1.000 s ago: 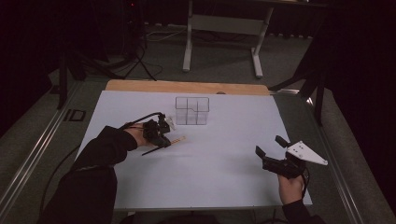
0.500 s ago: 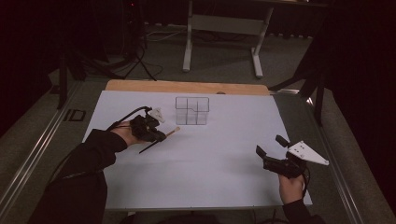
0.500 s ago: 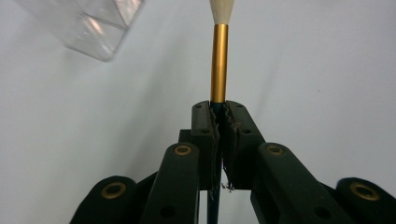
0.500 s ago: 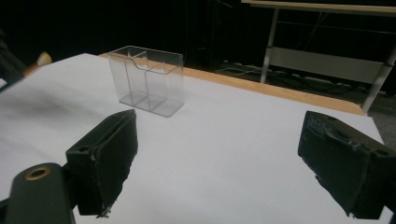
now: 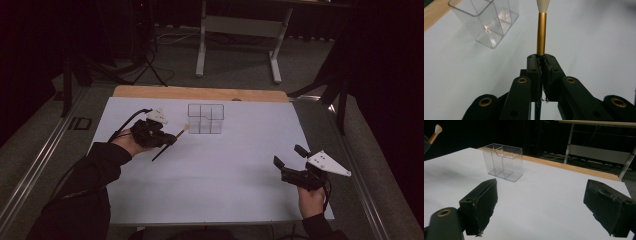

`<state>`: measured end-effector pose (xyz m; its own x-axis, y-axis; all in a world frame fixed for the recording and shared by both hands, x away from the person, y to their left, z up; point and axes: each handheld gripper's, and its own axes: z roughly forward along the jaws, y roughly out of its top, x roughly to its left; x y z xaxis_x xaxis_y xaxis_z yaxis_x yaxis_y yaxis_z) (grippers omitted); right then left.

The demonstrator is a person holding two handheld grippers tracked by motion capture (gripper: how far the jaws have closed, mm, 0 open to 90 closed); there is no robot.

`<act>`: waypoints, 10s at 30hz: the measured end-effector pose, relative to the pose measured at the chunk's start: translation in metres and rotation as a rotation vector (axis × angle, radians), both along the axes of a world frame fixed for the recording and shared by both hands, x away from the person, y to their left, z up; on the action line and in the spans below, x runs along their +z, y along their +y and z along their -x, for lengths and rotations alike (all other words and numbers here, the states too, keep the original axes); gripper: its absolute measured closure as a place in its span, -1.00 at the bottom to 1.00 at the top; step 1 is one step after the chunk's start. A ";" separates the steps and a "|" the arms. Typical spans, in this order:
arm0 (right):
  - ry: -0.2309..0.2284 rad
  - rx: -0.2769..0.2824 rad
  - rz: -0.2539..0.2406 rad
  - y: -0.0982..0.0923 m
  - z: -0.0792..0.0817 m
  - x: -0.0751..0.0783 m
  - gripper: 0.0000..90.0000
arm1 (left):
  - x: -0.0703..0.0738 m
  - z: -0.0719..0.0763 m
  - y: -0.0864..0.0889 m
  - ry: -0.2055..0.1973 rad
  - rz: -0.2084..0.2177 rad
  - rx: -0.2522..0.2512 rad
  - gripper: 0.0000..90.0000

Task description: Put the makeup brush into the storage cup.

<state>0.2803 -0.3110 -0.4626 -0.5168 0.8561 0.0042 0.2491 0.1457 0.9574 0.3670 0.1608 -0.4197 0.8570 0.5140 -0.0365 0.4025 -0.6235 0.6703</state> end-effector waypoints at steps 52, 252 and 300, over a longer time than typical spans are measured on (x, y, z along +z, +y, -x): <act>0.009 0.004 -0.001 0.003 -0.001 -0.001 -0.73 | 0.010 0.041 0.009 -0.233 0.472 0.248 0.88; 0.018 0.015 -0.005 0.002 0.000 -0.001 -0.73 | -0.029 -0.104 -0.088 -0.062 0.431 0.508 -1.00; 0.019 0.012 0.005 0.006 0.000 -0.001 -0.73 | 0.010 0.006 -0.013 -0.167 0.501 0.252 -1.00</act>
<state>0.2806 -0.3054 -0.4635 -0.5272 0.8497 0.0095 0.2650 0.1539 0.9519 0.3605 0.1473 -0.4097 0.7259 0.6573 -0.2025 0.3604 -0.1128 0.9259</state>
